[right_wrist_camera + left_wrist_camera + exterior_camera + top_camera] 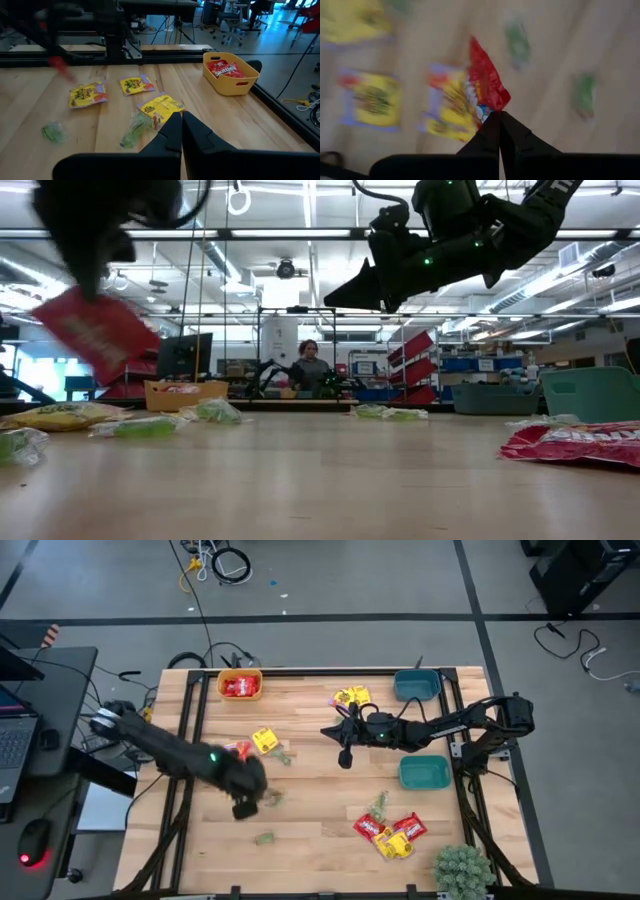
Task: Sort candy
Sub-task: Put the red candy into the yellow bin
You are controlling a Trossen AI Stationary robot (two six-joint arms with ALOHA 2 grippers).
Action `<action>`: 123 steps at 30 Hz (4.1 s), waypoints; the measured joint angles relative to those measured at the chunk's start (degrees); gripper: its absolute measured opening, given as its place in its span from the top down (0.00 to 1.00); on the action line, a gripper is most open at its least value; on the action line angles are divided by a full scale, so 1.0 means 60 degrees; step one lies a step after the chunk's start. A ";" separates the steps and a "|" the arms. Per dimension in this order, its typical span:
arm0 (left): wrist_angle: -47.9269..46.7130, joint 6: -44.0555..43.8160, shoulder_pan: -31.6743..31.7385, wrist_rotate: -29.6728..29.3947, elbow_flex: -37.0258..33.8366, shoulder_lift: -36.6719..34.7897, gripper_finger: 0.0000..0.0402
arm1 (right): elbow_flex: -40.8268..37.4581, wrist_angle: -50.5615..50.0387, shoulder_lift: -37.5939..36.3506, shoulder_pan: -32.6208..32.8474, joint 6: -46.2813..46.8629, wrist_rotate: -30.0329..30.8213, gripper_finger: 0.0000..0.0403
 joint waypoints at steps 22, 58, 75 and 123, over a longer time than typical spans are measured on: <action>0.0945 0.4853 0.8661 -0.4682 0.0225 -0.0472 1.00 | 0.0000 0.0033 0.0000 0.0028 -0.0017 -0.0028 1.00; 0.1586 0.8003 1.0576 -0.4937 0.0225 0.3357 0.69 | 0.0000 0.0010 0.0000 -0.0216 0.0083 -0.0028 1.00; 0.1244 0.6578 1.1128 -0.4042 0.1543 0.3033 0.91 | 0.0000 -0.0050 0.0000 -0.0242 0.0070 -0.0028 1.00; 0.6442 0.7256 1.2424 -0.1360 -0.0977 0.2301 0.99 | -0.0004 -0.0208 0.0000 -0.0241 0.0091 -0.0032 1.00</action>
